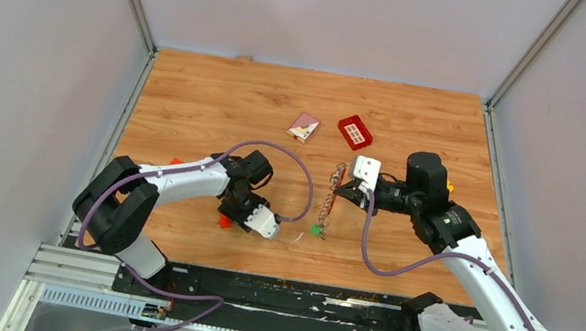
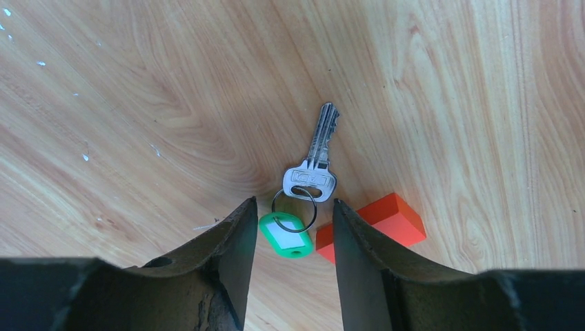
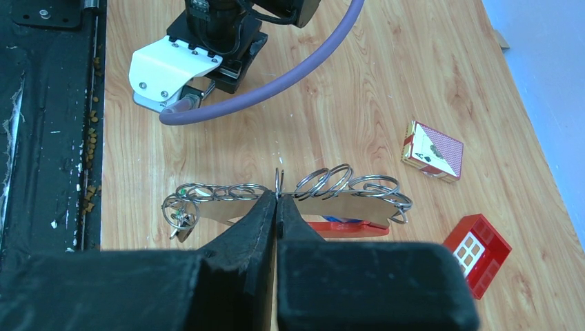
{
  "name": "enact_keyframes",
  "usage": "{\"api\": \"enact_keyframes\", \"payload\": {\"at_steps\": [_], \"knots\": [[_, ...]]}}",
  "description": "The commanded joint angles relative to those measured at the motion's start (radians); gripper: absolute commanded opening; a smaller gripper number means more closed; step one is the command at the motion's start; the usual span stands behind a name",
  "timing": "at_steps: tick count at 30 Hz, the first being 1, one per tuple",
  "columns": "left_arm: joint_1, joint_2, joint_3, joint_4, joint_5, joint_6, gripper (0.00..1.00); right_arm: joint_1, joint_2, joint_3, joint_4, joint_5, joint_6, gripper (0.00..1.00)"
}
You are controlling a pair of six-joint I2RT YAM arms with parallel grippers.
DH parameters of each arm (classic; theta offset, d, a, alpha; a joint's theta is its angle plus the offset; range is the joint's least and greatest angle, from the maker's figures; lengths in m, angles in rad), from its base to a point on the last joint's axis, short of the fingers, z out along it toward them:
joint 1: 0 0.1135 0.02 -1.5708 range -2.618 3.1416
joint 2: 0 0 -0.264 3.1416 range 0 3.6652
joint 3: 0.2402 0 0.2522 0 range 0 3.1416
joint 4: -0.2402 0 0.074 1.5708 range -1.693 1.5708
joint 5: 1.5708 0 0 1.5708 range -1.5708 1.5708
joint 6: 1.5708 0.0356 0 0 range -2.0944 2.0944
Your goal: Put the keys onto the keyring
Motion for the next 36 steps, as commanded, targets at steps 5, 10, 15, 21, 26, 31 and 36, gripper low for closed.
{"api": "enact_keyframes", "payload": {"at_steps": [5,10,15,21,26,31,36], "knots": [[0.0,0.01,-0.009,0.008,-0.01,0.037,0.42,-0.007,-0.004,-0.003,0.027,-0.036,0.017,0.0],[-0.001,0.003,0.012,-0.025,0.005,0.022,0.31,-0.007,-0.002,-0.003,0.026,-0.036,0.017,0.0],[-0.001,-0.02,0.035,-0.051,0.054,-0.004,0.22,-0.008,-0.003,-0.003,0.026,-0.037,0.018,0.0],[-0.001,-0.025,0.04,-0.029,0.069,-0.053,0.12,-0.007,-0.003,-0.002,0.025,-0.036,0.018,0.0],[0.002,-0.037,0.044,-0.019,0.08,-0.082,0.05,-0.007,-0.002,-0.001,0.023,-0.037,0.018,0.0],[0.016,-0.057,0.053,-0.025,0.11,-0.107,0.0,-0.008,-0.005,-0.001,0.022,-0.039,0.018,0.0],[0.081,-0.091,0.086,-0.059,0.222,-0.127,0.0,-0.009,-0.005,0.0,0.016,-0.053,0.012,0.0]]}}
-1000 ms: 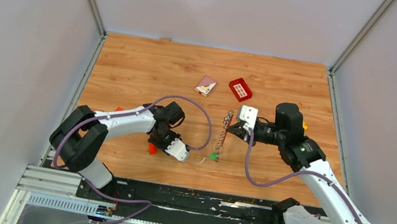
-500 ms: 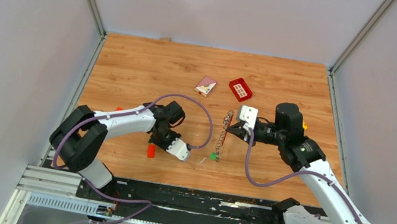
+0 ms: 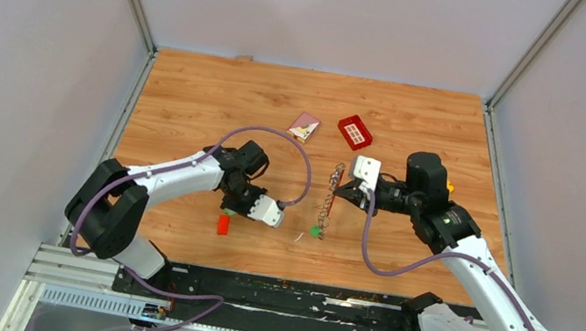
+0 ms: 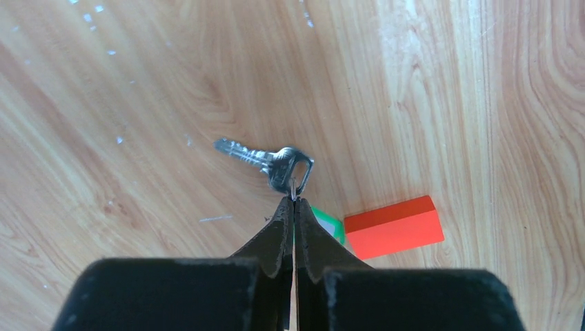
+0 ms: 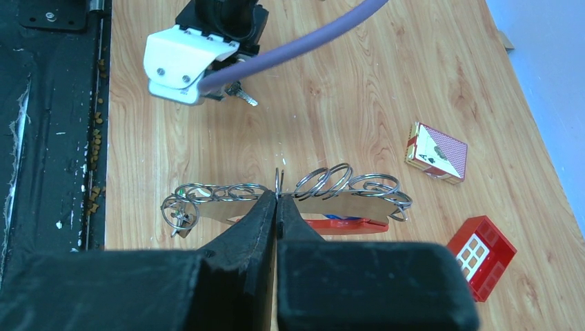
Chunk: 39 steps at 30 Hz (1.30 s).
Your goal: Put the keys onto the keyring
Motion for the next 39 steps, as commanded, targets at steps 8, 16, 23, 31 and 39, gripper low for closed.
{"api": "enact_keyframes", "payload": {"at_steps": [8,16,23,31,39], "knots": [[0.093,-0.194,-0.007,0.074,0.27,-0.166,0.0,-0.006,0.008,-0.007,0.021,-0.075,0.002,0.0],[0.093,-0.397,-0.098,0.372,0.402,-0.401,0.0,0.038,0.046,0.019,0.044,-0.093,0.036,0.0],[0.092,-0.461,-0.059,0.521,0.551,-0.648,0.0,0.08,0.139,0.058,0.083,-0.131,0.056,0.0],[0.017,-0.471,0.007,0.521,0.583,-0.693,0.0,0.113,0.199,0.097,0.121,-0.168,0.123,0.0],[-0.035,-0.474,0.052,0.438,0.571,-0.626,0.0,0.124,0.216,0.087,0.101,-0.215,0.056,0.0]]}}
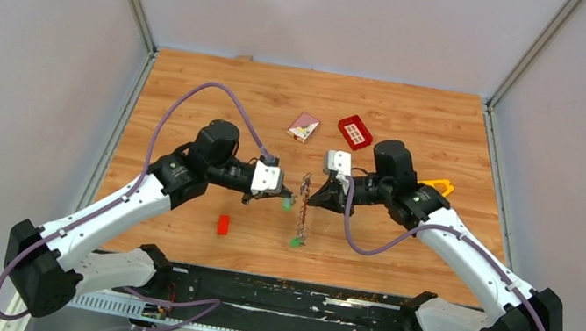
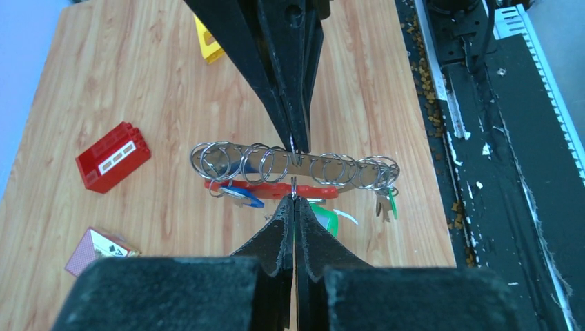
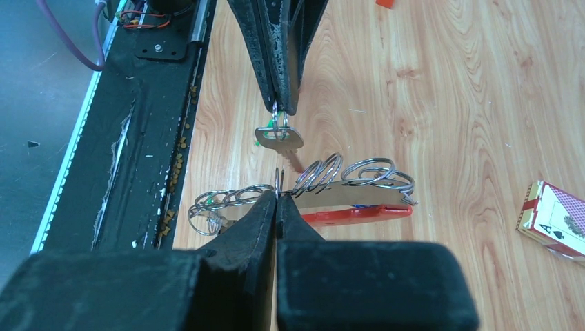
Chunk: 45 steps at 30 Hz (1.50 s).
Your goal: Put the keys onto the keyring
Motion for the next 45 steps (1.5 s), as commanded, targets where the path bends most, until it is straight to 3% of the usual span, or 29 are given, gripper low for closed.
{"api": "enact_keyframes", "payload": {"at_steps": [1,14,28,45], "knots": [[-0.023,-0.017,0.065,-0.057,0.006,0.045,0.0,0.013,-0.005,0.024,0.032,-0.064,-0.071,0.0],[-0.132,-0.019,0.056,-0.139,-0.178,0.29,0.0,0.087,-0.004,-0.014,-0.041,-0.032,-0.313,0.0],[-0.142,-0.058,0.039,-0.241,-0.156,0.485,0.0,0.095,0.022,-0.023,-0.106,-0.054,-0.393,0.0],[-0.181,-0.042,0.033,-0.257,-0.122,0.479,0.0,0.107,0.05,-0.007,-0.094,-0.063,-0.355,0.0]]}}
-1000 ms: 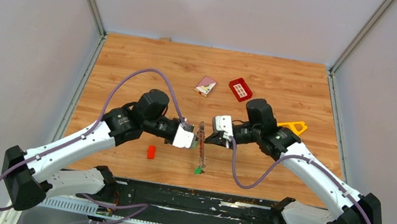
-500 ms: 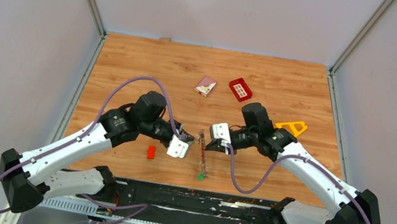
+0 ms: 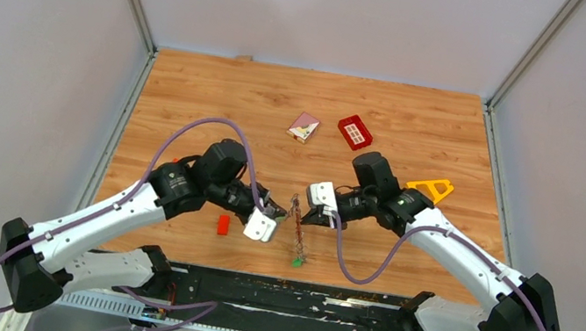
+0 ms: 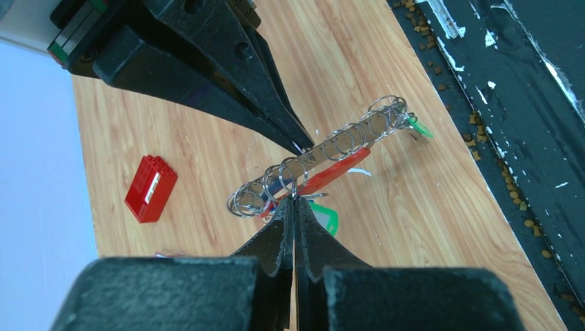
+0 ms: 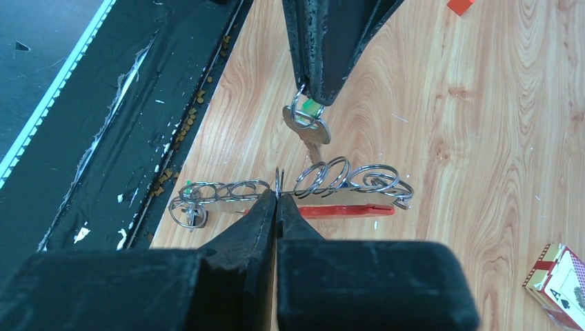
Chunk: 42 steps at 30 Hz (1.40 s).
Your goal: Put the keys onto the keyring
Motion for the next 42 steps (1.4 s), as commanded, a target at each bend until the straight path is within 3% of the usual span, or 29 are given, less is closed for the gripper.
{"api": "enact_keyframes", "payload": {"at_steps": [1,22,42], "knots": [[-0.019,0.006,0.001,0.027,0.024,0.005,0.0,0.007,-0.001,0.028,0.024,-0.06,0.001,0.0],[-0.059,0.065,0.017,0.071,-0.064,0.019,0.0,0.007,0.015,0.038,-0.008,-0.094,-0.01,0.0],[-0.061,0.083,0.0,0.068,0.012,0.032,0.0,0.006,0.014,0.051,0.01,-0.098,0.026,0.0]]}}
